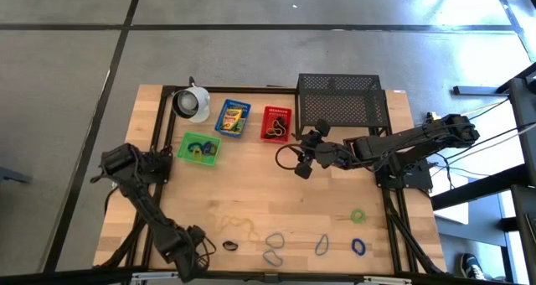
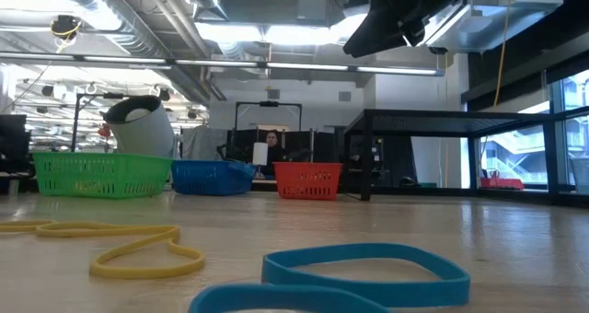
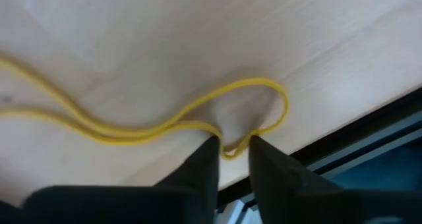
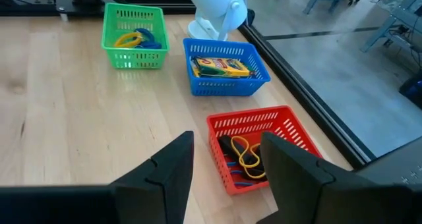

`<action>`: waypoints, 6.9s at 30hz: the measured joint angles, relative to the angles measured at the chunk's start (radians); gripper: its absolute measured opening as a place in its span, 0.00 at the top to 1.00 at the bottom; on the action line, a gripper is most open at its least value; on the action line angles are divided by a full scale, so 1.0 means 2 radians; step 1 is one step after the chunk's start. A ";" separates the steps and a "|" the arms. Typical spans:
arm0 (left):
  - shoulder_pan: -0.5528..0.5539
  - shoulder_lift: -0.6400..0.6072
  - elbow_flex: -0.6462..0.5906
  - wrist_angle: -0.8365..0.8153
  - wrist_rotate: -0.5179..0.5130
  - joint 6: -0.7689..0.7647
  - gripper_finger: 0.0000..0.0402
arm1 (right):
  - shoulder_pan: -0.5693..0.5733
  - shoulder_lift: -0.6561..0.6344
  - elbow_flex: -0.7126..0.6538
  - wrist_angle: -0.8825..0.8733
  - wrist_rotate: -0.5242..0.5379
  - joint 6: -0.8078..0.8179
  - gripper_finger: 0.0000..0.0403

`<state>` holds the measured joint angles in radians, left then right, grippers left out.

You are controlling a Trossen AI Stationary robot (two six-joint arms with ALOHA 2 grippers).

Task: Pick & Place Office Desk Supplies
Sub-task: Put the yellow rubber band into the red bin

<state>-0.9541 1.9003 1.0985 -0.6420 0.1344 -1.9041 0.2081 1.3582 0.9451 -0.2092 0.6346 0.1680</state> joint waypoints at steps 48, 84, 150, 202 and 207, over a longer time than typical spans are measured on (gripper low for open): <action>0.183 -0.100 -0.004 0.361 -0.555 0.755 1.00 | 0.014 0.000 0.000 0.002 -0.008 0.030 0.56; 0.288 -0.100 -0.004 0.426 -0.721 0.845 0.99 | 0.021 0.000 0.000 0.003 -0.034 0.030 0.56; 0.524 -0.023 -0.004 0.372 -0.410 0.775 0.83 | 0.021 0.000 0.001 0.007 -0.161 0.029 0.56; 0.096 -0.074 -0.008 -0.016 -0.122 0.487 0.64 | 0.021 0.000 0.000 0.007 -0.161 0.029 0.56; 0.092 -0.051 -0.008 -0.016 -0.124 0.501 0.64 | 0.021 0.000 0.000 0.007 -0.161 0.029 0.56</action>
<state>-0.7708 1.7974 1.0821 -0.6732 -0.1139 -0.9026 0.2507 1.3586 0.9459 -0.1944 0.3130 0.2265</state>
